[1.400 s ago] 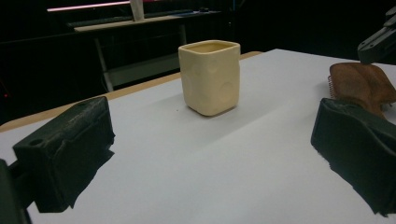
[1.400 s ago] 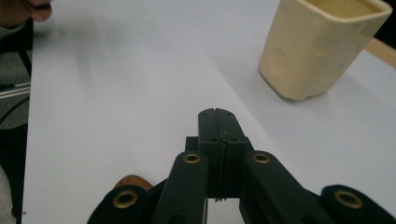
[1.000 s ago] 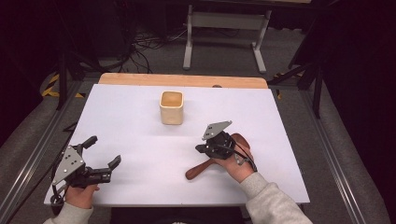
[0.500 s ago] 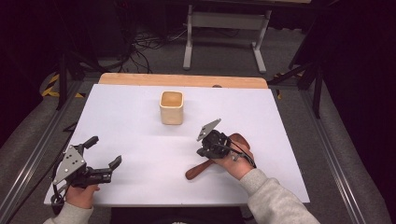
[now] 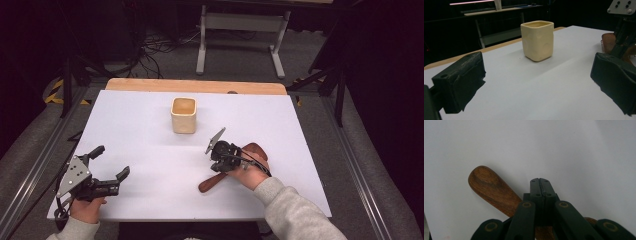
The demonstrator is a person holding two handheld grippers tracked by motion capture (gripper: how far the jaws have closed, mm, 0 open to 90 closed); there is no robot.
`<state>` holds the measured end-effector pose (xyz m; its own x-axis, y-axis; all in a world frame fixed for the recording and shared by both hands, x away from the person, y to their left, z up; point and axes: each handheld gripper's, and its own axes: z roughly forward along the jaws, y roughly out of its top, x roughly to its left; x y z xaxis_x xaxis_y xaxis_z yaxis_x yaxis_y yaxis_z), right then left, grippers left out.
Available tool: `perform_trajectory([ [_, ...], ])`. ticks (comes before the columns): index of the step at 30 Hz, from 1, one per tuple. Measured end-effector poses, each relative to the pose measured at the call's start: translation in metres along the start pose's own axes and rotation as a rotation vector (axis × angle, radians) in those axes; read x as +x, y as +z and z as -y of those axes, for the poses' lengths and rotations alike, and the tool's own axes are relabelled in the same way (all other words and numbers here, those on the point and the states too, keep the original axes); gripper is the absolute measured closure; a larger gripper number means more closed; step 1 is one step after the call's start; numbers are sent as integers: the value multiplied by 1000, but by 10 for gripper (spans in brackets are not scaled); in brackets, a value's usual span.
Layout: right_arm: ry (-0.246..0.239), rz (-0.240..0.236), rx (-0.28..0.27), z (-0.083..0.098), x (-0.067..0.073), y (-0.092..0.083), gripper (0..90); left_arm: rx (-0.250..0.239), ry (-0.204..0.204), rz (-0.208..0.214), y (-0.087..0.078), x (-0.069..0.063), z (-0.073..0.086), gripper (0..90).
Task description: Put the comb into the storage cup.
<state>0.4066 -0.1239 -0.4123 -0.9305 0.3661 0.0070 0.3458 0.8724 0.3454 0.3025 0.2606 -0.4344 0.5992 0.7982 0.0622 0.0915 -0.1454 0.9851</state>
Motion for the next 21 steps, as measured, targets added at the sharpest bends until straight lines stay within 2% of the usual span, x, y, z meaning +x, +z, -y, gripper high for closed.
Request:
perform_trajectory([
  [12, -16, -33, 48, 1, 4, 6, 897, -3, -2, 3, 0, -1, 0, 3],
  [15, -27, -34, 62, 4, 6, 6, 897, -4, -2, 4, 0, -1, 0, 3],
  [21, -14, -48, 82, 15, 10, 5, 897, -2, -1, 7, 1, -1, 0, 3],
])
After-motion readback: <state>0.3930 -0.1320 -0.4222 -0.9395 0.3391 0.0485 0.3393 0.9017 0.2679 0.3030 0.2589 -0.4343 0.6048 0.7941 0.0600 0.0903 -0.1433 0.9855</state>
